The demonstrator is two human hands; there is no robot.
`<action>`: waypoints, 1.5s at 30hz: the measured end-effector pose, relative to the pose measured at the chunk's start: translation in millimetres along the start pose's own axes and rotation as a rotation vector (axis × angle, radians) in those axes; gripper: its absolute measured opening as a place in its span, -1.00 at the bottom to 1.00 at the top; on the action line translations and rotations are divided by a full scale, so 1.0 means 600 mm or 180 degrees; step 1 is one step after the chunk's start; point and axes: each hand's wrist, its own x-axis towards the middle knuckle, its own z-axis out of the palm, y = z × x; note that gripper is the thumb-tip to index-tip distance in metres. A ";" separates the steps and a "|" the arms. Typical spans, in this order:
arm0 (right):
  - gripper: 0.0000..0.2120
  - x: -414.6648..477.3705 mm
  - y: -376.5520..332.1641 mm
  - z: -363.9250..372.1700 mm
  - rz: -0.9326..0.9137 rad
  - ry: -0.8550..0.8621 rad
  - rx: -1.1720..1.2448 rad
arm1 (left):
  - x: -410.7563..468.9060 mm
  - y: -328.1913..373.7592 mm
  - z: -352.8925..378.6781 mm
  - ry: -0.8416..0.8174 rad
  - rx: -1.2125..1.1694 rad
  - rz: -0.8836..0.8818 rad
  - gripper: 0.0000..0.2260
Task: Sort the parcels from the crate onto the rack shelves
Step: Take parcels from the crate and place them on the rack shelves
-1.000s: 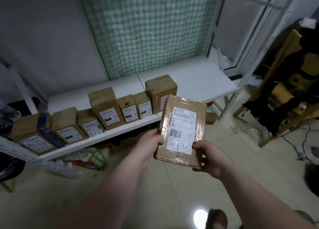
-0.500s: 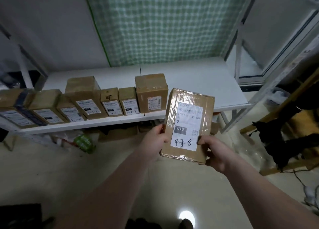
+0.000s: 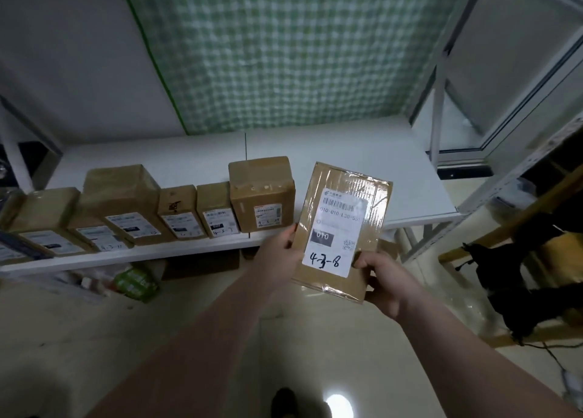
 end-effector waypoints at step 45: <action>-0.12 0.617 0.095 -0.049 -0.2336 -0.0294 -0.1126 | 0.489 -0.398 0.154 0.2356 0.2309 0.1240 -0.64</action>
